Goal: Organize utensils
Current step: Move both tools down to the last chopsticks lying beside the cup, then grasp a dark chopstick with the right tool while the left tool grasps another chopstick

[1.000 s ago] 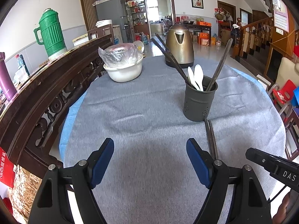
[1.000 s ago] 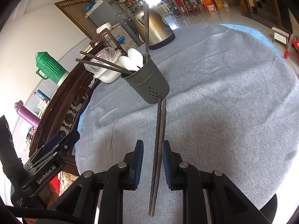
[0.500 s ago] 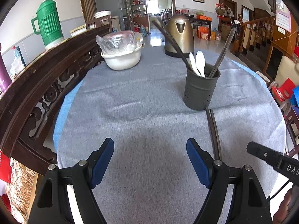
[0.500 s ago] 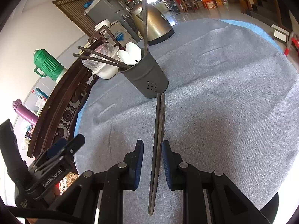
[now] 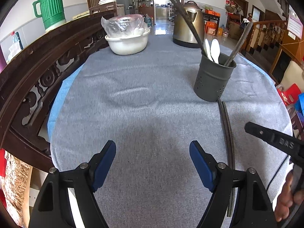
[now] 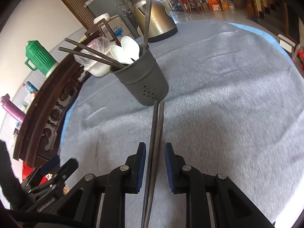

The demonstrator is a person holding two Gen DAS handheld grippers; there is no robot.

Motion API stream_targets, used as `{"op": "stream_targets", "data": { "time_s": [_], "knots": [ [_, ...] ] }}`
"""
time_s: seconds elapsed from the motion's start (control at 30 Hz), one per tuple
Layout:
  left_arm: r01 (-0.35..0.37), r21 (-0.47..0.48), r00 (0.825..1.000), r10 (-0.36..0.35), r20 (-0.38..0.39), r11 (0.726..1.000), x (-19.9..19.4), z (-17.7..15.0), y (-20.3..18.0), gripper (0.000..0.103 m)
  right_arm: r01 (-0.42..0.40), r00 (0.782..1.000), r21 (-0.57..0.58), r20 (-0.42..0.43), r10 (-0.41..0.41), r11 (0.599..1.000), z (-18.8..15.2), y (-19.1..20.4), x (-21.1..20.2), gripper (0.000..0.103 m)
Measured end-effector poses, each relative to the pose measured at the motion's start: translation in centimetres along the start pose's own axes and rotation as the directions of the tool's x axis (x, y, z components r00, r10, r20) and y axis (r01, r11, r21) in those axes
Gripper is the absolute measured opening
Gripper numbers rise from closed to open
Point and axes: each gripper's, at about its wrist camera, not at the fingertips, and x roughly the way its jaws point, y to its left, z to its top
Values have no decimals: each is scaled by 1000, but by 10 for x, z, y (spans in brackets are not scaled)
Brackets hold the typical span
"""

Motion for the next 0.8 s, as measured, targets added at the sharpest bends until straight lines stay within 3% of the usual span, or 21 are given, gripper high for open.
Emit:
{"op": "stream_targets", "data": {
  "time_s": [0.37, 0.7, 0.8],
  "knots": [
    [9, -17, 1000, -9, -19, 1000, 10, 0, 7, 80, 26, 998, 10, -55, -25, 1000, 19, -1, 45, 22],
    [10, -21, 1000, -10, -28, 1000, 14, 0, 7, 80, 63, 995, -18, -83, -64, 998, 15, 2, 58, 22],
    [9, -22, 1000, -10, -28, 1000, 15, 0, 8, 80, 110, 991, -43, -78, -113, 993, 16, 2, 57, 22]
  ]
}}
